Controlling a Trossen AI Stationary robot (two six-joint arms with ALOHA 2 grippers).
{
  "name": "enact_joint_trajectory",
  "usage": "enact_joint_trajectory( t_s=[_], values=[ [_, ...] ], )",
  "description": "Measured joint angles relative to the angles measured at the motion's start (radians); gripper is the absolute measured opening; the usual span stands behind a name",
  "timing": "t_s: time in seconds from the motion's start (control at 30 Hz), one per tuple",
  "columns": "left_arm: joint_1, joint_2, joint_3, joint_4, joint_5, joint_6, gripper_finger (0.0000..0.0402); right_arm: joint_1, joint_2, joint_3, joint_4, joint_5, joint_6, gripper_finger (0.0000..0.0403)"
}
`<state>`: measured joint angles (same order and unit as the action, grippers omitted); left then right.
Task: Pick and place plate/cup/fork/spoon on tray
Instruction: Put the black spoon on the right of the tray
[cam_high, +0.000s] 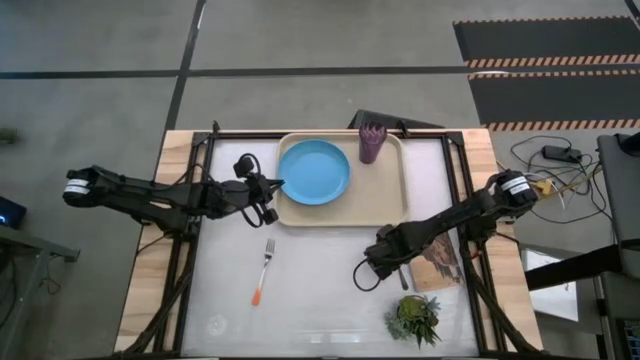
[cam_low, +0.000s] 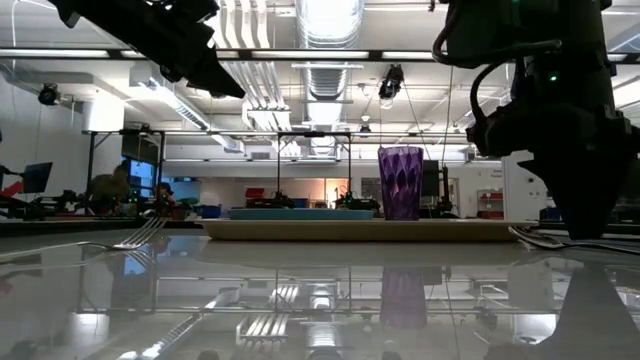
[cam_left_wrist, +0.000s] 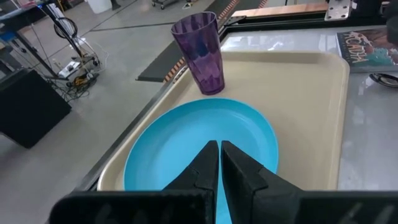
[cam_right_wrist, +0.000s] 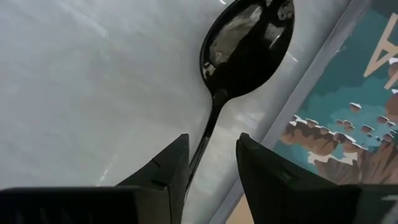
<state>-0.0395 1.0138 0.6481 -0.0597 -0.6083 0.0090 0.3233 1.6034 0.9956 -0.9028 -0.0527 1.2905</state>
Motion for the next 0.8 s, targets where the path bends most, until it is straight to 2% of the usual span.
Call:
enact_joint_trajectory(
  t_s=[0.57,0.8],
  values=[
    [0.000,0.000,0.000,0.000,-0.002,0.000,0.0001,0.000,0.057,-0.009,0.097,0.029,-0.005,0.0119],
    [0.000,0.000,0.000,0.000,-0.002,0.000,0.0001,0.000,0.057,-0.007,0.121,0.029,0.017,0.0090]
  ],
)
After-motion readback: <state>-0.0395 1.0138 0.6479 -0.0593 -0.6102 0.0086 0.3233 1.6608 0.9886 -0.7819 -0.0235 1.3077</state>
